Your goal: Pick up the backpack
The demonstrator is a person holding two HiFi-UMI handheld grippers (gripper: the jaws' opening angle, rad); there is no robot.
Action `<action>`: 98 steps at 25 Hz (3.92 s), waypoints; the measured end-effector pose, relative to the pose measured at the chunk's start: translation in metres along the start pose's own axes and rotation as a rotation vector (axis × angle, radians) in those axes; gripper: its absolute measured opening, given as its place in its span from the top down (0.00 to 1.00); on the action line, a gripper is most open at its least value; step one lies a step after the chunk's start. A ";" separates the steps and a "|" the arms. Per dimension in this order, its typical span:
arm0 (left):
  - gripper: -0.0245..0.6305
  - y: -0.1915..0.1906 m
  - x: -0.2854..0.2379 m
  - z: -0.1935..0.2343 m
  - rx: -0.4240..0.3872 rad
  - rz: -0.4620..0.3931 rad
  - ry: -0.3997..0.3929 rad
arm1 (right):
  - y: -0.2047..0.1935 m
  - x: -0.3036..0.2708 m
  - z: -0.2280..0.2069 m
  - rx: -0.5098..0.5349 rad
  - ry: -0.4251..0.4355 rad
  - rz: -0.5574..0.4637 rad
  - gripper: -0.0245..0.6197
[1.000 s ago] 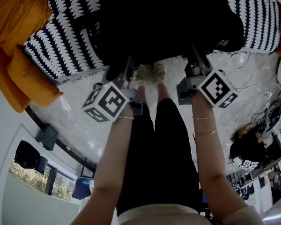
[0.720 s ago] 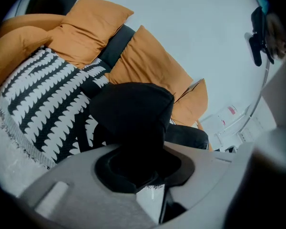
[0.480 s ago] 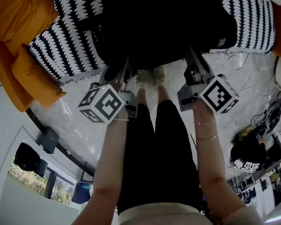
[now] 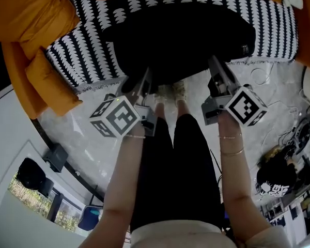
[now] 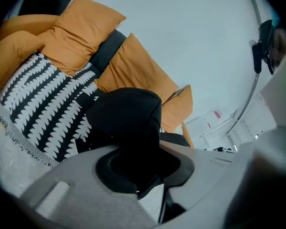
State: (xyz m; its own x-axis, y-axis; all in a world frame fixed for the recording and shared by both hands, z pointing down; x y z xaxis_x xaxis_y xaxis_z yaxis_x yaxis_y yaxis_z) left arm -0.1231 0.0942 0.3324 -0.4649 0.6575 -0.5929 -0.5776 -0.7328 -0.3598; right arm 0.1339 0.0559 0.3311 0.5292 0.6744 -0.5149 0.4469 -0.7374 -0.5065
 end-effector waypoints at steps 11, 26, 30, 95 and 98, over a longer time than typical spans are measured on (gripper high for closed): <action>0.83 0.014 0.076 -0.044 -0.010 -0.009 -0.030 | 0.006 0.062 0.061 -0.019 0.032 0.011 0.94; 0.82 0.077 0.138 -0.140 -0.108 -0.080 -0.176 | 0.085 0.120 0.152 0.058 0.155 -0.132 0.94; 0.82 0.092 0.157 -0.175 -0.123 -0.110 -0.241 | 0.116 0.148 0.184 0.127 0.182 -0.182 0.94; 0.81 0.158 0.291 -0.348 -0.564 -0.376 -0.572 | 0.211 0.276 0.333 0.477 0.407 -0.537 0.94; 0.81 0.158 0.291 -0.349 -0.562 -0.378 -0.576 | 0.211 0.278 0.335 0.490 0.404 -0.539 0.94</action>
State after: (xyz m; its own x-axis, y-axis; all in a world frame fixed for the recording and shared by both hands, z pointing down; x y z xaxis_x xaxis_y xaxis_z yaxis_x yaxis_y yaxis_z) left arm -0.1157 0.1088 -0.1482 -0.6626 0.7480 0.0370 -0.4165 -0.3270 -0.8483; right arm 0.1338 0.1001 -0.1508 0.5926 0.7957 0.1252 0.3984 -0.1544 -0.9041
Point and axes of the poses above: the fingertips, and each gripper's own axes: x backward along the fingers, z to its left, y out of its top, the point moved 7 cm from there along x, backward along the fingers, and after that the axes turned 5 degrees about x, right-handed, at the moved point
